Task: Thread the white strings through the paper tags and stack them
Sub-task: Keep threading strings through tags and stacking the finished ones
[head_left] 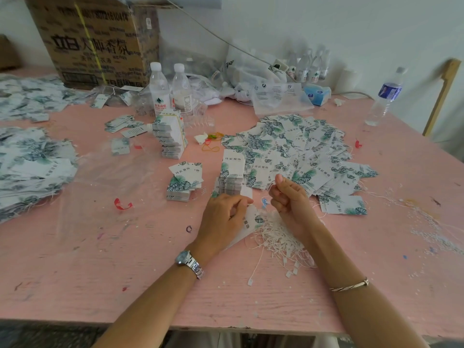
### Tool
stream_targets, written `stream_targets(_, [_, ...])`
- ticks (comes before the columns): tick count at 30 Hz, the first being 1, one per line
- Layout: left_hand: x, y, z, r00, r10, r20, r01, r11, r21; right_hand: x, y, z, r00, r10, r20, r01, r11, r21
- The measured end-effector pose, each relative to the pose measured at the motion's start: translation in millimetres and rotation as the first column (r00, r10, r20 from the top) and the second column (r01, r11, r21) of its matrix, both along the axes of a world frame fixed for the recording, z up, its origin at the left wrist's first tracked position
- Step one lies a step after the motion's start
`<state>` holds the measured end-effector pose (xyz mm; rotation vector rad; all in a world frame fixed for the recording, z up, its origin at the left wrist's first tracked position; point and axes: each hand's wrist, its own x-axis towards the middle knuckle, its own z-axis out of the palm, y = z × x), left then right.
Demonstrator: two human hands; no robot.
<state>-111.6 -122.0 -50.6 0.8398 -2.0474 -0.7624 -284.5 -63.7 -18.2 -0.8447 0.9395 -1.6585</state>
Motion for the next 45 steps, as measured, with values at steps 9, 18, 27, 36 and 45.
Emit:
stream_targets(9, [2.3,-1.1,5.3,0.963,-0.112,-0.245,0.181,0.942,0.284,-7.6,-1.8,4.5,0.977,-0.21,0.034,0.209,0.978,0.018])
stream_targets(18, [0.9,-3.5,11.0,0.812,0.067,-0.58,0.189,0.91,0.368,-3.3,0.8,-2.2,0.841,-0.358,-0.407,0.366,0.929,-0.061])
stream_targets(27, [5.9,-6.9,10.9,0.662,0.243,-0.709,0.106,0.906,0.409,10.5,2.9,-2.4,0.703,-0.269,-0.659,0.208,0.963,-0.172])
stream_targets(36, [4.8,-6.6,13.4,0.642,0.298,-0.706,-0.019,0.927,0.374,19.9,5.2,-2.8,0.708,-0.178,-0.683,0.057,0.979,-0.196])
stream_targets(45, [4.4,-7.2,8.7,0.712,0.246,-0.658,-0.004,0.938,0.347,4.4,3.8,-0.4,0.479,-0.507,-0.717,0.278,0.862,-0.424])
